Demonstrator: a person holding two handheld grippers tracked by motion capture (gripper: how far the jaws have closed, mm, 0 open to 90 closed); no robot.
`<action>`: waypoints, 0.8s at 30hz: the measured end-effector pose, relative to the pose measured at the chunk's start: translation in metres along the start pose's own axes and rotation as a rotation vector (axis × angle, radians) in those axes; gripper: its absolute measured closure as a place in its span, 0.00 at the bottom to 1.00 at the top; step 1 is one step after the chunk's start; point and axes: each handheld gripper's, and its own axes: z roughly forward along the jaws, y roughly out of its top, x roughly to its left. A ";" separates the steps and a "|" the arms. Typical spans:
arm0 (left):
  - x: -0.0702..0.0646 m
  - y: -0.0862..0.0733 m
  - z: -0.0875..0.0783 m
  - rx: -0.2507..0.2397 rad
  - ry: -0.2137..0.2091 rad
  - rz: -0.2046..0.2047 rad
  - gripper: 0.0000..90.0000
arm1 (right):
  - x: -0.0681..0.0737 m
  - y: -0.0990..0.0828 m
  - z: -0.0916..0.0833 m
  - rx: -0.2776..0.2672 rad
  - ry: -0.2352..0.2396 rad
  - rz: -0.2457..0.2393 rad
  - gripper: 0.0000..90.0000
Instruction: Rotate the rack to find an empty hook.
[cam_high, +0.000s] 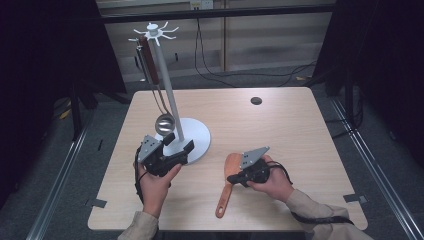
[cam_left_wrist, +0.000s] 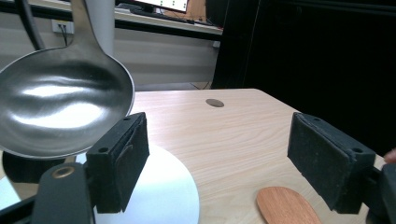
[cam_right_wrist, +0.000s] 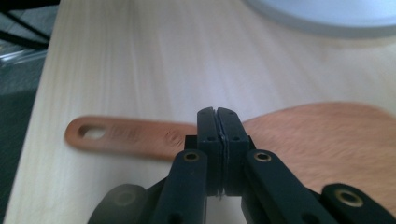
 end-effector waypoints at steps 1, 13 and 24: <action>0.000 0.000 -0.001 0.001 0.004 -0.001 0.23 | -0.002 0.002 0.000 -0.006 -0.016 0.002 0.99; 0.006 -0.005 -0.011 0.013 0.020 -0.006 0.23 | -0.023 0.015 0.033 0.031 -0.104 -0.036 1.00; 0.003 -0.007 -0.007 0.023 0.020 -0.007 0.23 | -0.044 0.006 0.032 0.063 -0.189 0.065 1.00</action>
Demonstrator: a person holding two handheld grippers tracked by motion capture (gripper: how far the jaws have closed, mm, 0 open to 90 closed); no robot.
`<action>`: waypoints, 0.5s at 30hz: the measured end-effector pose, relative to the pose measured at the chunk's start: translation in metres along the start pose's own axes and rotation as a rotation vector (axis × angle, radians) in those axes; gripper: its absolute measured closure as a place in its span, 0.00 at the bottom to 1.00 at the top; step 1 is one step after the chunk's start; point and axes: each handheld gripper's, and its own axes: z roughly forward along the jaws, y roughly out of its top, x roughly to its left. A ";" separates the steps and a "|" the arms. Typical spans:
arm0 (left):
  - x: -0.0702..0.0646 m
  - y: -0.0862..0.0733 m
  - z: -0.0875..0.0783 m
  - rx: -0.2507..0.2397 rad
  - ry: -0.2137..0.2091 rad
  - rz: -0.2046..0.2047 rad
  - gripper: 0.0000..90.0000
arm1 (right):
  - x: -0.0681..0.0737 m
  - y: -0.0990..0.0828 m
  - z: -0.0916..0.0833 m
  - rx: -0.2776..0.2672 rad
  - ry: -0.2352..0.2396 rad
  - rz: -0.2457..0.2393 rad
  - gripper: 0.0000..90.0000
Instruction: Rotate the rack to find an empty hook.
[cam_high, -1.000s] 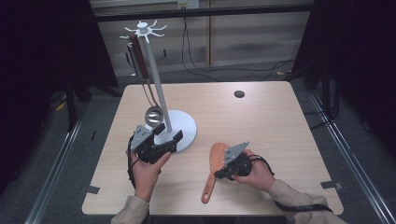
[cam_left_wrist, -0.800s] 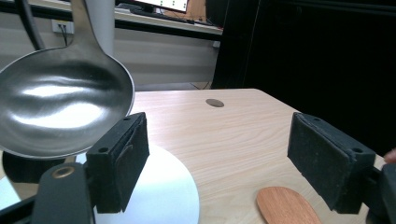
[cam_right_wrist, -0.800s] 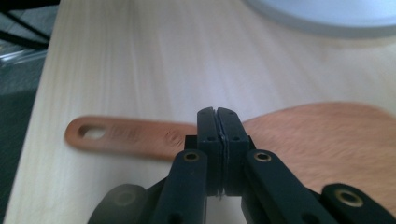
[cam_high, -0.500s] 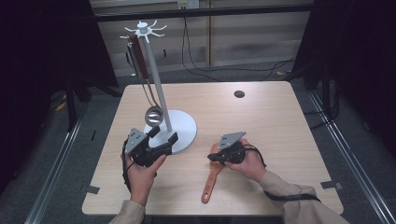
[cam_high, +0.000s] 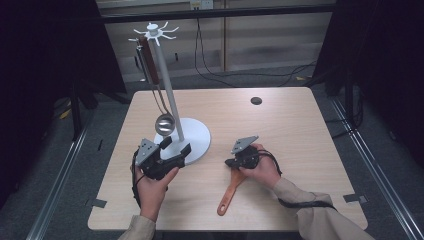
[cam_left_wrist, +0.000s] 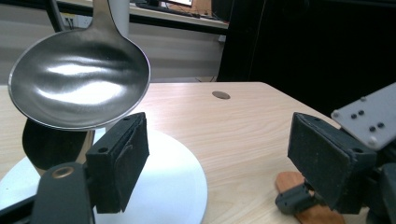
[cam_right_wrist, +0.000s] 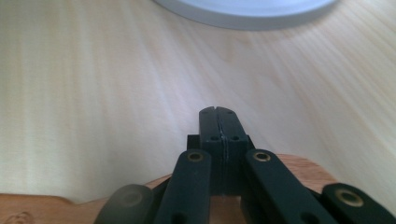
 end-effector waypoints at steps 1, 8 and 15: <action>0.000 0.000 0.001 0.005 0.000 0.006 0.23 | -0.003 -0.002 -0.002 0.003 0.004 0.014 1.00; -0.003 0.001 0.003 0.001 -0.009 0.004 0.23 | -0.018 -0.015 -0.018 0.026 -0.039 0.064 1.00; -0.004 0.000 0.006 0.014 -0.014 0.017 0.23 | -0.018 -0.020 -0.041 -0.085 0.129 0.000 0.53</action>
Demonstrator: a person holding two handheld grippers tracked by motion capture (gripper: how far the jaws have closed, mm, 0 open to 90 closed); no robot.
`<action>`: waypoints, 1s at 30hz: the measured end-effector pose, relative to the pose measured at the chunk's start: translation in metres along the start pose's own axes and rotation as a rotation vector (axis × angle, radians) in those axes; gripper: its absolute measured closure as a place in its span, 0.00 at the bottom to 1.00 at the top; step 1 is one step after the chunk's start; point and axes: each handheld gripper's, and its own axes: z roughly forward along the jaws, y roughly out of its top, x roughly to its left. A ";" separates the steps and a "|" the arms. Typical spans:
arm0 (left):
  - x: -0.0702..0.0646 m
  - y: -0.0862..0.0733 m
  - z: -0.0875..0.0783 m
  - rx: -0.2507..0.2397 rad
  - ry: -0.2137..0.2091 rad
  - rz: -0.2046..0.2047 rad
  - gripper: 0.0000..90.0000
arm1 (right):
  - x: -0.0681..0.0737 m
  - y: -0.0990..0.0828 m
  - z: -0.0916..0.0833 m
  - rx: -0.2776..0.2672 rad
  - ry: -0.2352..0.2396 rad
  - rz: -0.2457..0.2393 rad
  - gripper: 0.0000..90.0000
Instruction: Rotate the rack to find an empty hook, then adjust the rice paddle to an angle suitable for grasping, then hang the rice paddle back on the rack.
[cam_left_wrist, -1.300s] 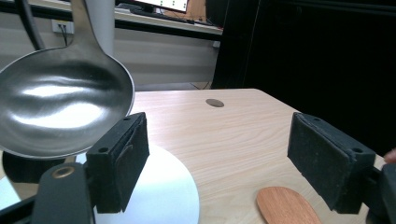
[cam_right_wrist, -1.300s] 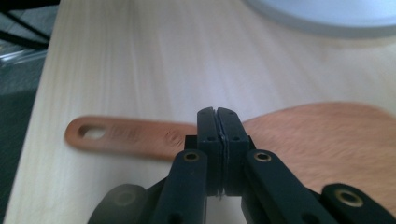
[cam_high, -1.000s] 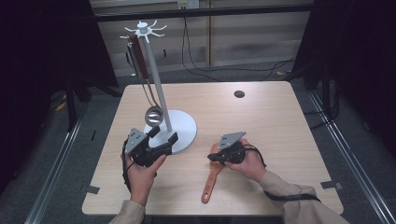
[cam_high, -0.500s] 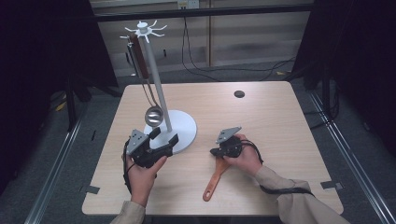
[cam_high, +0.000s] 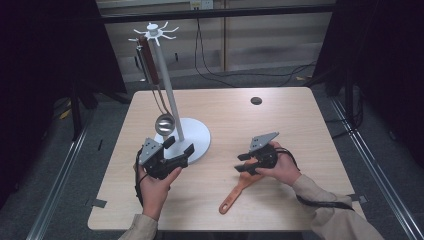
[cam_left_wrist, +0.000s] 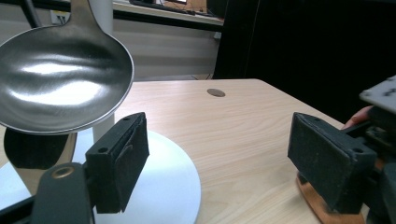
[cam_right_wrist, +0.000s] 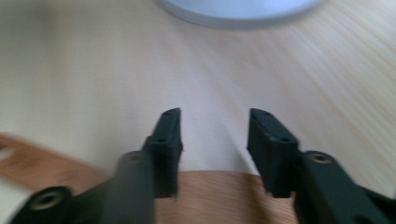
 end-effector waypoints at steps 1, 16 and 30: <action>0.000 0.000 0.000 -0.003 -0.006 -0.001 0.22 | 0.011 0.001 -0.001 -0.004 0.083 -0.095 0.38; 0.001 -0.001 0.001 0.000 -0.002 -0.010 0.22 | 0.044 -0.001 0.025 0.121 0.224 -0.281 0.56; -0.002 -0.003 0.005 0.014 -0.009 -0.005 0.22 | 0.025 -0.002 0.011 0.179 0.010 -0.019 0.72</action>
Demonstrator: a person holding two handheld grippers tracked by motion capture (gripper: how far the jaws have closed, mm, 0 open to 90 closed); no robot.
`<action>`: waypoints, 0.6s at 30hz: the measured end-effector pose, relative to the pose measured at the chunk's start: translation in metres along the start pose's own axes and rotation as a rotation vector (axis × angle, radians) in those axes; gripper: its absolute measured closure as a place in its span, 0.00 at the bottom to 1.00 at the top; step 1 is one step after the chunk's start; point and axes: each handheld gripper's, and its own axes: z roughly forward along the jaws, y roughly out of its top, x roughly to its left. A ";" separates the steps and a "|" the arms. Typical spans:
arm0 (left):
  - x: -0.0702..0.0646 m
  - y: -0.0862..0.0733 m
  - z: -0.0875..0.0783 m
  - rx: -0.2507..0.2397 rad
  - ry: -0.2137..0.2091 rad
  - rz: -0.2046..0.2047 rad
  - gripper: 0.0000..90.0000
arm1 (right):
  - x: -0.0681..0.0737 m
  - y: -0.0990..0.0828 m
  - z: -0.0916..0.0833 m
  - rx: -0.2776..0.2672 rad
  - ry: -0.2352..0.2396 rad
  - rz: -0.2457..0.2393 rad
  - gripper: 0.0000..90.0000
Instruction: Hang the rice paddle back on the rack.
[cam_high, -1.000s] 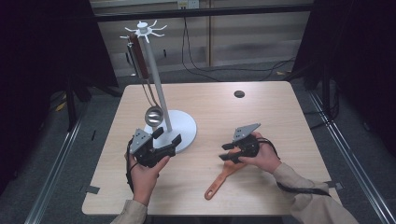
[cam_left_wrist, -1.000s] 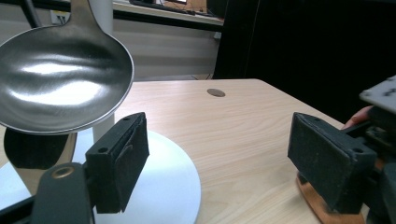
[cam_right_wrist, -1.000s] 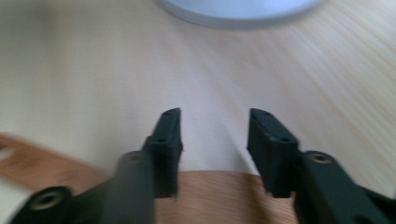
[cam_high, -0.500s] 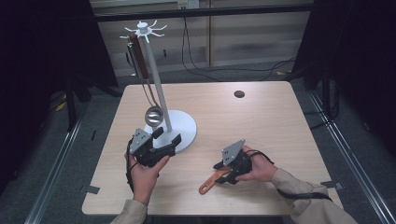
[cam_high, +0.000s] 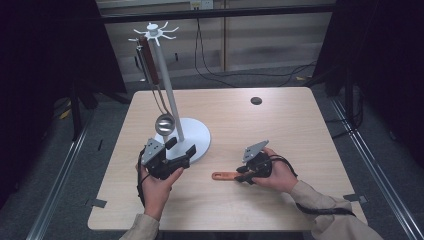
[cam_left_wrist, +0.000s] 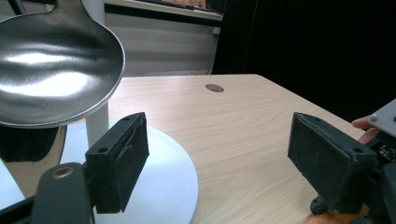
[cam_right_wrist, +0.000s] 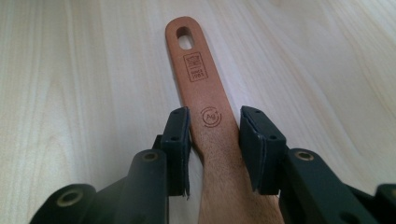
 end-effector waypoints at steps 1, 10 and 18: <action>0.000 0.000 0.000 -0.001 -0.002 0.000 0.22 | 0.000 0.000 -0.001 0.004 -0.008 0.001 0.66; 0.001 -0.002 -0.001 0.009 0.003 0.002 0.22 | 0.008 0.017 0.021 -0.032 -0.022 -0.062 0.56; 0.000 -0.005 -0.004 0.020 0.011 0.001 0.22 | 0.015 0.033 0.028 0.016 -0.051 -0.023 0.73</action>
